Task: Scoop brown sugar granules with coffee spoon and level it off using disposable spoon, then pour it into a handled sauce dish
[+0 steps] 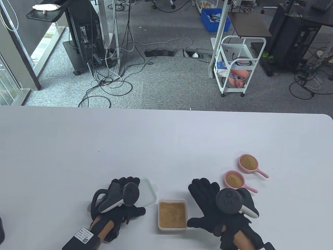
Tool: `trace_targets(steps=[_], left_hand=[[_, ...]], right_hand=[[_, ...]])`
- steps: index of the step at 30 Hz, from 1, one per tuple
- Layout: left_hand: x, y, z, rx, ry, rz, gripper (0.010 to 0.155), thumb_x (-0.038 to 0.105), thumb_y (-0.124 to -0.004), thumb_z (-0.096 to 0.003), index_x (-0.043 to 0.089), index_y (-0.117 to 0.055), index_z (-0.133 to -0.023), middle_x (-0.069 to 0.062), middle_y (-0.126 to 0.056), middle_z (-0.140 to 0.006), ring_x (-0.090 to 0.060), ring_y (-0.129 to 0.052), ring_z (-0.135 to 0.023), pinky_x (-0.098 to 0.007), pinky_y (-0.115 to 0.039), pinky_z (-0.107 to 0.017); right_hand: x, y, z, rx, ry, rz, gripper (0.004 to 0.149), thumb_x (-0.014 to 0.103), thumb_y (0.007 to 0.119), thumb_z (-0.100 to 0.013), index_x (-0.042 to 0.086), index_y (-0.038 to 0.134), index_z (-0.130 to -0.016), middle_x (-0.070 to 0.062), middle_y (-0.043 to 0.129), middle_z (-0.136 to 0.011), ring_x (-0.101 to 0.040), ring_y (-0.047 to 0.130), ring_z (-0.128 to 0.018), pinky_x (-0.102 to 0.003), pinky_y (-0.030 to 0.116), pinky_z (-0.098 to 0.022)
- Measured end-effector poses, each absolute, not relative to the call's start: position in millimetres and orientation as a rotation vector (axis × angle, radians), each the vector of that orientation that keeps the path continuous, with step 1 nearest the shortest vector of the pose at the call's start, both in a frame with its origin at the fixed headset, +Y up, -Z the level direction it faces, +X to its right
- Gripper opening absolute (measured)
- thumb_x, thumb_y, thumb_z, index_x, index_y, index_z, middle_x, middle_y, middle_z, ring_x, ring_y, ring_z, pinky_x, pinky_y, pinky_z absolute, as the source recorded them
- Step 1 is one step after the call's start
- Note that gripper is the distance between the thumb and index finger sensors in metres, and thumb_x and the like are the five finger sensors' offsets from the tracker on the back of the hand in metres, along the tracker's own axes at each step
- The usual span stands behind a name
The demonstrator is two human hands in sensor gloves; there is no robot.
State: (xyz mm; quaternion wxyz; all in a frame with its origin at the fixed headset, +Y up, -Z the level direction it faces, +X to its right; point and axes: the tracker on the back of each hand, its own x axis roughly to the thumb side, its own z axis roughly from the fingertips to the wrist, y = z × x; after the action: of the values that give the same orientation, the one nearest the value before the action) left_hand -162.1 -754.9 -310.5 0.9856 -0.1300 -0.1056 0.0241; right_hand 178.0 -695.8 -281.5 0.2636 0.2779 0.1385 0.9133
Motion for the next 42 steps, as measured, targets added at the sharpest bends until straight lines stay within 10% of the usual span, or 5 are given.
trace_targets(steps=[22,42], left_hand=[[-170.4,-708.0,-304.8,-0.134,-0.294,0.243,0.116,0.085,-0.081,-0.0266,0.025,-0.038,-0.116,-0.001,-0.053,-0.121,-0.034,-0.068,-0.112,-0.057,-0.043,-0.088],[-91.8,-686.9,-262.0,-0.147,-0.621,0.157,0.116,0.085,-0.08,-0.0259,0.026,-0.038,-0.116,-0.001,-0.053,-0.121,-0.034,-0.067,-0.112,-0.057,-0.043,-0.087]], right_hand=[[186.8,-691.3,-284.9,0.72,0.349,2.456,0.102,0.071,0.082,-0.036,0.032,0.027,-0.112,0.003,0.017,-0.12,-0.026,0.007,-0.112,-0.046,0.0,-0.074],[201.7,-684.1,-288.8,0.666,0.26,2.408,0.1,0.069,0.082,-0.037,0.032,0.028,-0.112,0.002,0.019,-0.12,-0.027,0.008,-0.113,-0.046,0.0,-0.074]])
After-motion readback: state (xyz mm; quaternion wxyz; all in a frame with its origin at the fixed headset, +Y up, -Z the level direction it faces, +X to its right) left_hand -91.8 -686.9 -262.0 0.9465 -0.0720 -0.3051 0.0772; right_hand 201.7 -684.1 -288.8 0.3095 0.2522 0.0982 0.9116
